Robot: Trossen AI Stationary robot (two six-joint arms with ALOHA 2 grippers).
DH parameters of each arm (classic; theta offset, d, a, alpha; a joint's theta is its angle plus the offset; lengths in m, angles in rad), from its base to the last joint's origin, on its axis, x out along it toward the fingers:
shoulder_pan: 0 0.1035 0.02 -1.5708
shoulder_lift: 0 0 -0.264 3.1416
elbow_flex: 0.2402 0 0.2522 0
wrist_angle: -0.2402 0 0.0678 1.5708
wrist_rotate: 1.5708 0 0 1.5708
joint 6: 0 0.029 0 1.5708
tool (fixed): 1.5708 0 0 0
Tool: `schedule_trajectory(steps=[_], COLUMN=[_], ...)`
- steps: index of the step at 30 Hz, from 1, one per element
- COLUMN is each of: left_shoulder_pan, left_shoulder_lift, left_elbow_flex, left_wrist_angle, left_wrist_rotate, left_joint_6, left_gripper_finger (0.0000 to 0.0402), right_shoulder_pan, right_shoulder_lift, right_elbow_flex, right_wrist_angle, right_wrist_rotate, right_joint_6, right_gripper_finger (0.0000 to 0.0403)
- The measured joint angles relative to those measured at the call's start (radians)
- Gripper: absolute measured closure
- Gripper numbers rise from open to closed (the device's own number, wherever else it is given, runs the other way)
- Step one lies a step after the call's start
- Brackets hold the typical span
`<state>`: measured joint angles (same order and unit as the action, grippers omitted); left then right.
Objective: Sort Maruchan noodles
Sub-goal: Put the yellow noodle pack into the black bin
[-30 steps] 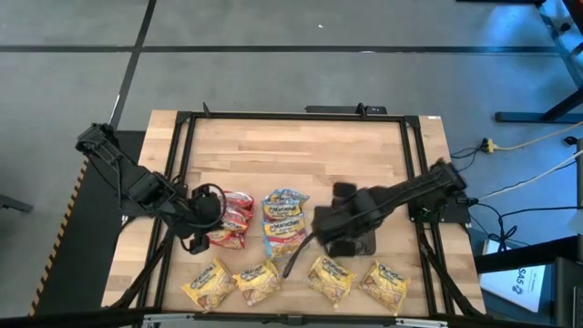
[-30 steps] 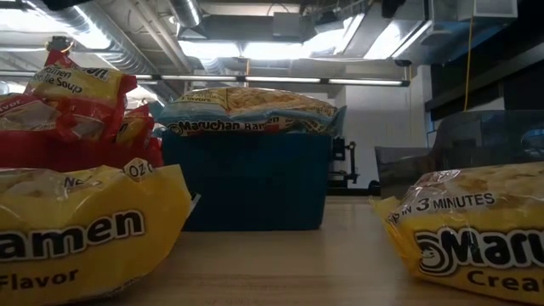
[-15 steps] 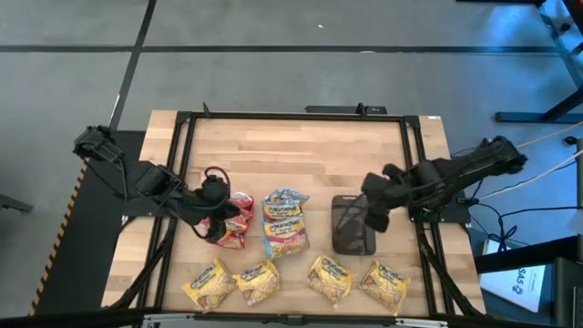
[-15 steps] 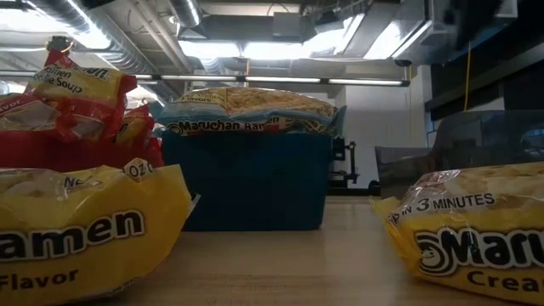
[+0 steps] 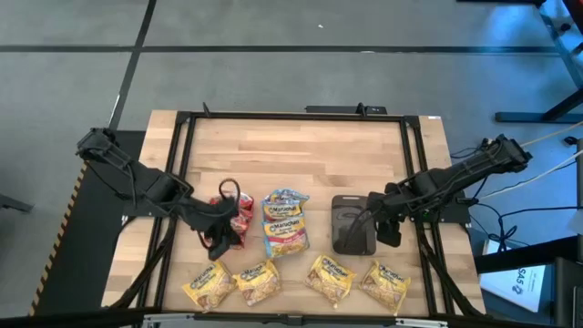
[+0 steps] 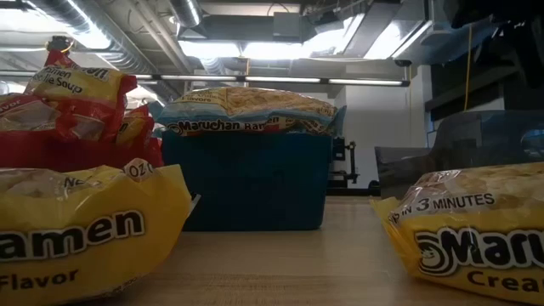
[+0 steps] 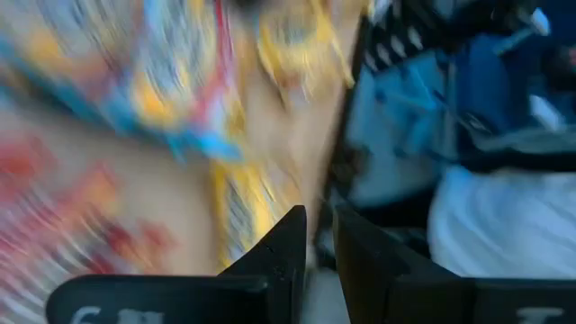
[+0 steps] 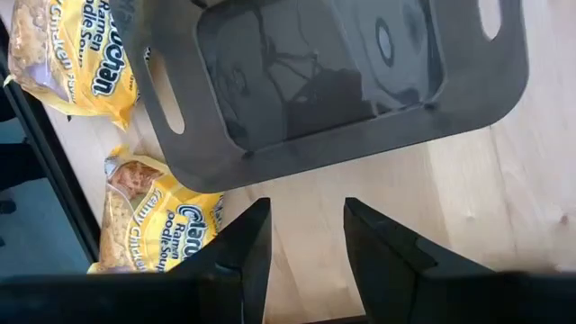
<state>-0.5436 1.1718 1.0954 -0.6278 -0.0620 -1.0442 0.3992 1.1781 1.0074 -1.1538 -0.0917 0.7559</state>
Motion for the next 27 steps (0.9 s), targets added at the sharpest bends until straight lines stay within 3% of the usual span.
schedule_trajectory(steps=[8, 11, 16, 27], left_shoulder_pan=[-0.112, -0.164, -0.244, -0.322], left_shoulder_lift=[0.148, 0.218, 0.311, 0.474], left_elbow_flex=[0.000, 0.000, 0.000, 0.000], left_wrist_angle=[-0.018, -0.018, -0.046, -0.199], left_wrist_rotate=[0.292, 0.381, 0.392, 0.379], left_joint_6=[-0.463, -0.563, -0.614, -0.681], left_gripper_finger=[0.0347, 0.0341, 0.0334, 0.0289], right_shoulder_pan=[0.000, 0.000, 0.000, 0.000], right_shoulder_lift=[0.000, 0.000, 0.000, 0.000], right_elbow_flex=[-0.002, -0.002, -0.002, -0.002], right_wrist_angle=[0.003, 0.003, 0.004, 0.015], right_wrist_rotate=[-0.004, -0.003, 0.040, 0.029], right_joint_6=[-0.003, -0.005, -0.004, -0.001], right_gripper_finger=[0.0265, 0.0265, 0.0265, 0.0265])
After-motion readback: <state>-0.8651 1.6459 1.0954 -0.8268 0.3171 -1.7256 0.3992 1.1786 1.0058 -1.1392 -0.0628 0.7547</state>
